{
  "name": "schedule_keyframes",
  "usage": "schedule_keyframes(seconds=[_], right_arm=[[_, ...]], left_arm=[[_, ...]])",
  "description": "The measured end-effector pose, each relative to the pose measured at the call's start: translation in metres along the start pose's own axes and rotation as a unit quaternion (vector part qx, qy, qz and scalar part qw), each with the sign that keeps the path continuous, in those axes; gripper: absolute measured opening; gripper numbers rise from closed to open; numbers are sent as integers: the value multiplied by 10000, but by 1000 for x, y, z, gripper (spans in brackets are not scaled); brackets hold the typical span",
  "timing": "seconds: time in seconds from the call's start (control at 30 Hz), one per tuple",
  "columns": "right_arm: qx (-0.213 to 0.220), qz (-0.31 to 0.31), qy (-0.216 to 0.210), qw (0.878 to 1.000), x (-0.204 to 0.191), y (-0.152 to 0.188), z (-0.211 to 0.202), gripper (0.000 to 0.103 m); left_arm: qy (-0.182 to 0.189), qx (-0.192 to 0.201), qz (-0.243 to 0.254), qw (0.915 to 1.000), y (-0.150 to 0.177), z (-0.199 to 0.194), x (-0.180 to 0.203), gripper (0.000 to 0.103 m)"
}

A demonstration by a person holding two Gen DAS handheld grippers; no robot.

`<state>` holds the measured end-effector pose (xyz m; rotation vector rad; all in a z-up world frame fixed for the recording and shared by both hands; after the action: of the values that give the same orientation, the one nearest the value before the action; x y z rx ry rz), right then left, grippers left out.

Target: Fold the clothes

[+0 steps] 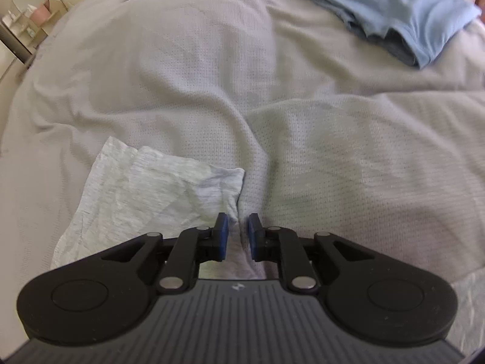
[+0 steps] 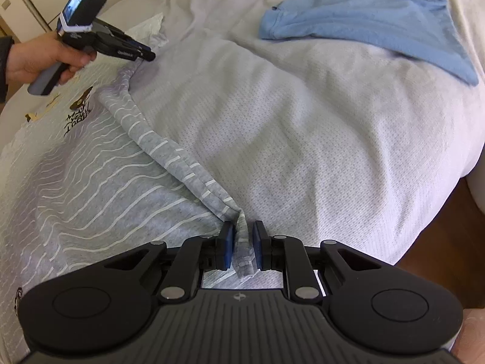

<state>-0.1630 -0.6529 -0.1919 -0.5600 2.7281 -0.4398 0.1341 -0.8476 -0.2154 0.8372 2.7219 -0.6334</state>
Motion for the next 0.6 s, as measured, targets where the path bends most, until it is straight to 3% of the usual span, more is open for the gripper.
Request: schedule_keyframes(seconds=[0.13,0.27,0.37,0.47,0.53,0.6], right_arm=[[-32,-96,95,9999,-2,-1,0,19],[-59,-148,154,9998,-7,-4,4,19],[-107,-233,207,9995,-10,-4,5,19],[-131,-219,208,9995,-9,-5,5,18],[-136,-209,196,9995,-8,-7,6,18],[-143,-214,196,9995,-8,-8,6,19]], left_arm=[[2,-32,112,9999,2,6,-7,27],[22,-97,495,9987,-1,10,5,26],[-174,-200,825,9962,0,9,9,26],[-145,-274,793,9964,8,7,0,24],[-118,-325,768,9964,14,6,-7,9],[9,-344,526,9980,16,7,-16,4]])
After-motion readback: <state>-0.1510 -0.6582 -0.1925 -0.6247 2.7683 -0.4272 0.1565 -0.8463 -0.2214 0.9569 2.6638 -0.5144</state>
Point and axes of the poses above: each gripper's, at about its wrist camera, not at the fingertips, and z roughly the way its jaws point, x to its right, y to its underside, the point moved 7 cm from there along z, roughly the way its jaws point, and after that the axes turned 4 degrees about -x, right-handed, at the moved point
